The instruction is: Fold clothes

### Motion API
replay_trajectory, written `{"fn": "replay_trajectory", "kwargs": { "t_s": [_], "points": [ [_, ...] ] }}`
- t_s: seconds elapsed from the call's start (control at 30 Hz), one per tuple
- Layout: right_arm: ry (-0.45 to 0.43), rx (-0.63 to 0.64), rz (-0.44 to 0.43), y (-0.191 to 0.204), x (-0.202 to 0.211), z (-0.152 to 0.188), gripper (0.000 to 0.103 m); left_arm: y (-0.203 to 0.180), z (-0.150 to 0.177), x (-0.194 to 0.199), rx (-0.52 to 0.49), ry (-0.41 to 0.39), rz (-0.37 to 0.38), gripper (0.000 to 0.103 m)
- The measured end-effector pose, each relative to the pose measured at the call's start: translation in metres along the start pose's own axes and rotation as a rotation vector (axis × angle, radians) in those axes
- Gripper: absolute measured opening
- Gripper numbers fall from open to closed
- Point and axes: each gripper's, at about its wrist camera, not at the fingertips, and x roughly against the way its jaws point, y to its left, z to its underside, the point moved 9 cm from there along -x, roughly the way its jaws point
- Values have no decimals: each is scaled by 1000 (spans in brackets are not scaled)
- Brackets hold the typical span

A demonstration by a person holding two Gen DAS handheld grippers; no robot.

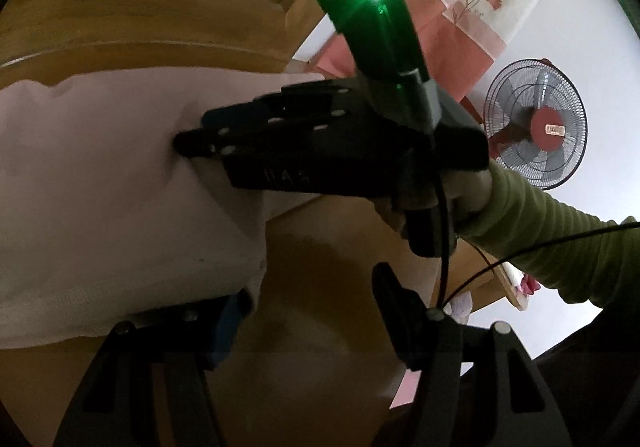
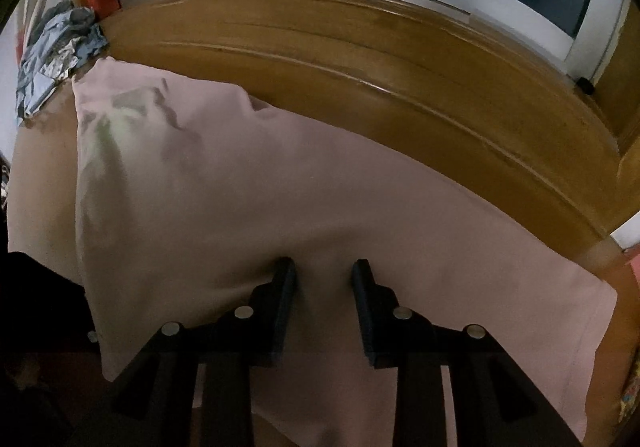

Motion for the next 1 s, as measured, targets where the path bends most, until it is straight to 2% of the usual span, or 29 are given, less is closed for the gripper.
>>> {"fn": "replay_trajectory", "kwargs": {
  "t_s": [0.27,0.5,0.53,0.6,0.7,0.77,0.83,0.93,1.0],
  "points": [
    [-37,-14,5,3,-1,0,29,-6,4,-10,-7,25,-70,58],
    [-74,-29,11,8,-2,1,30,-19,3,-4,-110,23,-280,58],
    [-83,-34,12,8,-2,1,30,-22,4,-3,-116,32,-286,58],
    [-94,-48,9,7,-1,3,30,-27,11,2,-98,65,-248,58],
    [-90,-77,-13,6,0,4,30,-17,10,19,-58,61,-293,58],
    [-101,-121,-45,3,12,5,30,-5,-5,37,1,12,-294,58],
    [-152,-200,-57,-8,38,11,30,8,-21,55,63,-43,-285,58],
    [-198,-347,38,-42,75,36,35,33,-47,67,117,-97,-284,58],
    [-211,-535,119,-80,99,72,40,49,-52,58,117,-71,-332,58]
  ]
}}
